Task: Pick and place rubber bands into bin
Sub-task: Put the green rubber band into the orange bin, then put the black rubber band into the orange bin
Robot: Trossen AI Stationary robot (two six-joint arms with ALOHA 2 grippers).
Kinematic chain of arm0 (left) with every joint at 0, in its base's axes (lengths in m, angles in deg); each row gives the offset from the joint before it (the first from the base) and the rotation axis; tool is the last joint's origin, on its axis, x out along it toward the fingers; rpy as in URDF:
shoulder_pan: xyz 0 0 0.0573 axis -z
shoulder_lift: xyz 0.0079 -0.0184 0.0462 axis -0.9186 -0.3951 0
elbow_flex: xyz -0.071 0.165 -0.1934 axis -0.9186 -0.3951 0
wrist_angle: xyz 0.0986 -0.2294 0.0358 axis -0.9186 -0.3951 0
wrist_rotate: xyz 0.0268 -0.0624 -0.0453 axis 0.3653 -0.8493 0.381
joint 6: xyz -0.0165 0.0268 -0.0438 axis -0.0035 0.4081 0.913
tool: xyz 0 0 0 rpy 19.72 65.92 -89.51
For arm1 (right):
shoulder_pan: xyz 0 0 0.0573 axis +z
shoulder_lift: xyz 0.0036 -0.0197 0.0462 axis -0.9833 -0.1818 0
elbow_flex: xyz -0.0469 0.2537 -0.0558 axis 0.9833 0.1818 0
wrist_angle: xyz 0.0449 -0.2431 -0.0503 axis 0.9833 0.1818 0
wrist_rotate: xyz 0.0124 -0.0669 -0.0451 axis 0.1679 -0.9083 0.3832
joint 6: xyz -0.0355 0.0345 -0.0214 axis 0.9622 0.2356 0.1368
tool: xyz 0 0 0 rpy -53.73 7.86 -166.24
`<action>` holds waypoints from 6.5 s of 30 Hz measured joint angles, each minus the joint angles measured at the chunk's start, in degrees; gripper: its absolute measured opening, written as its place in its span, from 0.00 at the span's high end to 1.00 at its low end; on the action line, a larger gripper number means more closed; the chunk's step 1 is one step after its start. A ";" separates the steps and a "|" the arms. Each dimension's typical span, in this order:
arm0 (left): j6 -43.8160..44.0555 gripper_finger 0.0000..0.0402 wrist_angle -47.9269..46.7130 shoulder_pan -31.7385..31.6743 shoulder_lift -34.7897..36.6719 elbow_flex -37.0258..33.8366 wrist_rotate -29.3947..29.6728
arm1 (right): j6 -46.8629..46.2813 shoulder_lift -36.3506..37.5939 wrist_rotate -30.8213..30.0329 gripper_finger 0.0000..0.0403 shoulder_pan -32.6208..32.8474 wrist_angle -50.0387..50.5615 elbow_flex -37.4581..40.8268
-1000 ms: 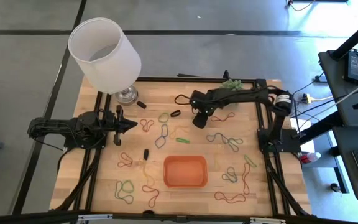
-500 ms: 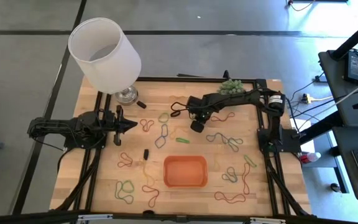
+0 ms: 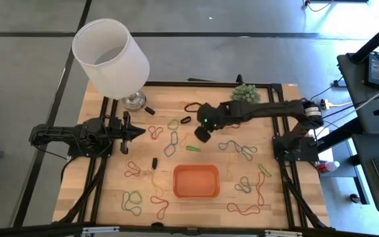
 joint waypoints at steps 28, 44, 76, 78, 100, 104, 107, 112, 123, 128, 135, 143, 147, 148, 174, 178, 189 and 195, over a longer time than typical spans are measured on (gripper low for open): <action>0.00 0.99 0.01 0.00 -0.01 0.00 -0.02 | -26.23 -28.99 6.09 1.00 24.62 -0.04 -19.34; 0.00 0.99 0.00 0.00 -0.01 0.00 -0.01 | -29.11 -30.05 8.70 0.80 24.64 0.36 -19.37; 0.02 0.99 -0.01 0.00 0.00 0.00 -0.02 | -32.20 -30.05 9.30 0.75 24.57 4.55 -19.37; 0.02 0.99 0.00 0.00 0.00 0.00 -0.02 | -32.23 -30.05 9.29 0.75 24.57 4.53 -19.37; 0.00 0.99 0.00 0.00 0.00 0.00 -0.02 | -34.95 -30.05 10.58 0.75 23.64 4.38 -19.19; 0.00 0.99 0.00 0.00 -0.01 0.00 -0.02 | -35.16 -30.05 10.62 0.75 23.57 4.72 -19.74; 0.00 0.99 -0.01 0.00 0.00 0.00 -0.02 | -34.49 -30.03 8.64 0.79 23.57 4.76 -22.00; 0.01 0.99 -0.01 0.00 0.00 0.00 -0.02 | -31.93 -29.98 7.11 0.95 23.33 5.29 -24.50; 0.02 0.99 0.00 0.00 -0.01 0.00 -0.02 | -32.73 -29.97 9.59 0.81 22.63 5.55 -22.82; 0.02 0.99 -0.01 0.00 -0.01 0.00 -0.02 | -31.91 -29.97 9.73 0.75 22.65 5.46 -22.82; 0.02 0.99 0.02 0.00 -0.01 0.00 -0.02 | -31.67 -29.97 9.73 0.74 22.65 5.44 -22.82; 1.77 0.99 0.00 0.00 0.00 0.00 -0.02 | -31.50 -25.81 5.72 0.74 23.69 7.16 -22.82; 5.22 0.99 0.02 0.00 0.00 0.00 0.01 | -28.44 -22.35 4.18 0.74 24.39 7.59 -22.82; 5.41 0.99 0.03 0.00 0.00 0.00 0.30 | -27.41 -21.45 4.10 0.74 24.54 7.57 -22.82; 5.57 0.99 1.13 2.20 -10.06 7.21 -1.91 | -21.20 -1.16 -9.35 0.99 30.34 15.83 -4.05; 7.24 0.99 1.15 5.07 -20.46 11.90 0.38 | -20.68 10.27 -9.26 0.99 30.67 2.30 11.91; 9.06 1.00 1.15 12.96 -53.01 31.09 14.68 | -6.23 41.66 -8.74 1.00 30.65 -32.96 48.44; 4.38 1.00 1.07 11.98 -64.50 40.39 17.49 | -3.46 51.64 -8.75 0.99 30.35 -46.81 62.24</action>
